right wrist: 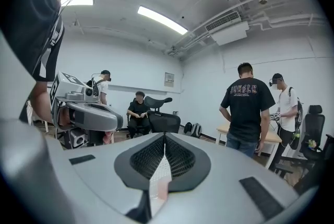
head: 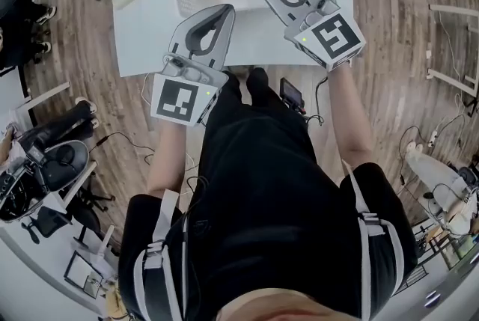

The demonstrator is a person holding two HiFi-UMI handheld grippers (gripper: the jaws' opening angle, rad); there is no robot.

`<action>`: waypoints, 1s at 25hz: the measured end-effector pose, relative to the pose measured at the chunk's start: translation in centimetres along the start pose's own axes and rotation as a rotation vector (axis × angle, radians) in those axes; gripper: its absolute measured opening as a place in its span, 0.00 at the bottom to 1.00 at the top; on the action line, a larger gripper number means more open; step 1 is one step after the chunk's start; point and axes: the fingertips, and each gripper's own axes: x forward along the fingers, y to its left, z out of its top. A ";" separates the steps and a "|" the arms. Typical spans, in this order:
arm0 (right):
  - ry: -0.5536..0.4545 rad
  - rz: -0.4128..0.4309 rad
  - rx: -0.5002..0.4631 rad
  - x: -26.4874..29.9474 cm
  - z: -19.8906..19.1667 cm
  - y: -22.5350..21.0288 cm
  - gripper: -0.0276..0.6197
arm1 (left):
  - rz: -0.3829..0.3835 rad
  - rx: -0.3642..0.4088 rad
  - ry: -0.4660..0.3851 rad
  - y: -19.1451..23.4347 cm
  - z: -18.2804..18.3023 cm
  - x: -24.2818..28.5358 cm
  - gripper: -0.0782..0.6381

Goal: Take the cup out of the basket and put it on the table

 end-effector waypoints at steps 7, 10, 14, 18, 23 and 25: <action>0.067 0.028 -0.023 4.7 -2.5 -2.4 0.07 | -0.013 -0.035 0.031 1.5 -1.9 1.0 0.13; 0.095 0.007 -0.014 6.4 -4.0 -4.0 0.07 | -0.010 -0.056 0.053 2.2 -2.7 1.0 0.13; 0.103 0.008 0.019 8.5 -5.9 -5.9 0.07 | -0.010 -0.046 0.065 2.9 -2.9 1.4 0.13; 0.124 0.037 0.045 10.5 -8.5 -7.5 0.07 | -0.019 -0.050 0.069 3.7 -3.2 2.1 0.13; 0.215 0.090 0.025 12.5 -12.4 -7.6 0.07 | -0.014 -0.055 0.073 4.8 -3.4 2.5 0.13; 0.264 0.105 0.013 12.7 -14.1 -7.6 0.08 | -0.013 -0.057 0.074 5.1 -3.4 2.7 0.13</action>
